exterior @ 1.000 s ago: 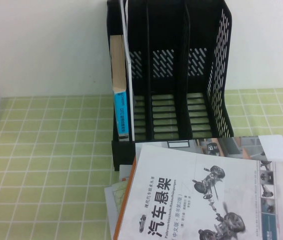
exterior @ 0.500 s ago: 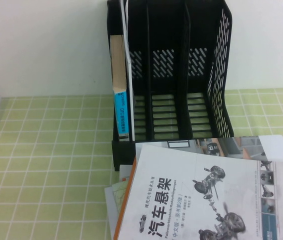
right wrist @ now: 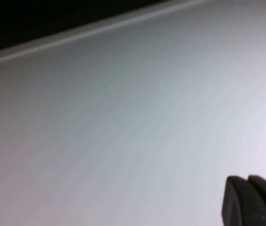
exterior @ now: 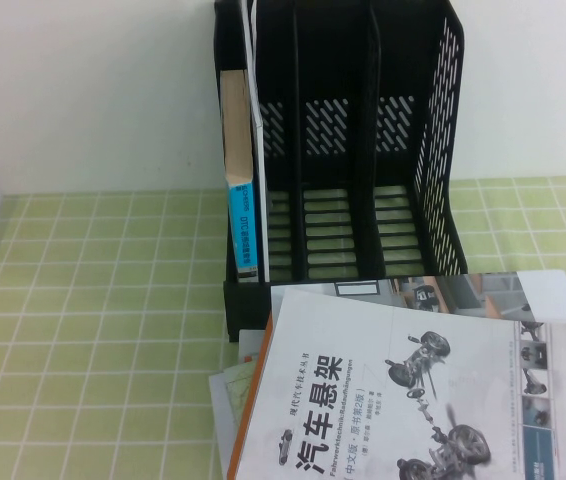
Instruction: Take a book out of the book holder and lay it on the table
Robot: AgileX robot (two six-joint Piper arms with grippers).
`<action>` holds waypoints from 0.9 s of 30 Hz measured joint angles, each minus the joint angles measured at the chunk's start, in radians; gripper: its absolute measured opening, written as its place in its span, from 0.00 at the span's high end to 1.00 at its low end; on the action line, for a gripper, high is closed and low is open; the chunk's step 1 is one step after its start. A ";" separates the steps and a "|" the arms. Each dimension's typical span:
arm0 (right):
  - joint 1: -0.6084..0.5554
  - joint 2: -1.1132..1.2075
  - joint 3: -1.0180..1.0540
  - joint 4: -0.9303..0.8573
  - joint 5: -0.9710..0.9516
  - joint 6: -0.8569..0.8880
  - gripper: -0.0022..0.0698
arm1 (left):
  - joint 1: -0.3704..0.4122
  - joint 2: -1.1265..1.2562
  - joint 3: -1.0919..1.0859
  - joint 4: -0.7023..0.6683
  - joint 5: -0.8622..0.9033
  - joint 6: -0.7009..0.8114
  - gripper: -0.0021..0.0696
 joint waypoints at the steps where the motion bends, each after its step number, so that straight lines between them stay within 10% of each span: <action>1: 0.000 0.032 -0.069 -0.027 0.086 0.031 0.97 | 0.000 0.021 -0.074 0.000 0.099 0.000 0.97; 10: 0.041 0.467 -0.510 -0.210 0.815 0.054 0.97 | 0.000 0.370 -0.519 0.011 0.785 0.135 0.97; 19: 0.179 0.671 -0.537 -0.224 1.169 -0.164 0.97 | 0.000 0.537 -0.497 -0.083 1.021 0.259 0.97; 23: 0.211 0.701 -0.529 -0.047 1.232 -0.210 0.97 | 0.000 0.574 -0.440 -0.218 1.025 0.331 0.97; 27: 0.273 0.765 -0.501 0.352 1.285 -0.613 0.97 | 0.000 0.667 -0.419 -0.380 1.021 0.522 0.97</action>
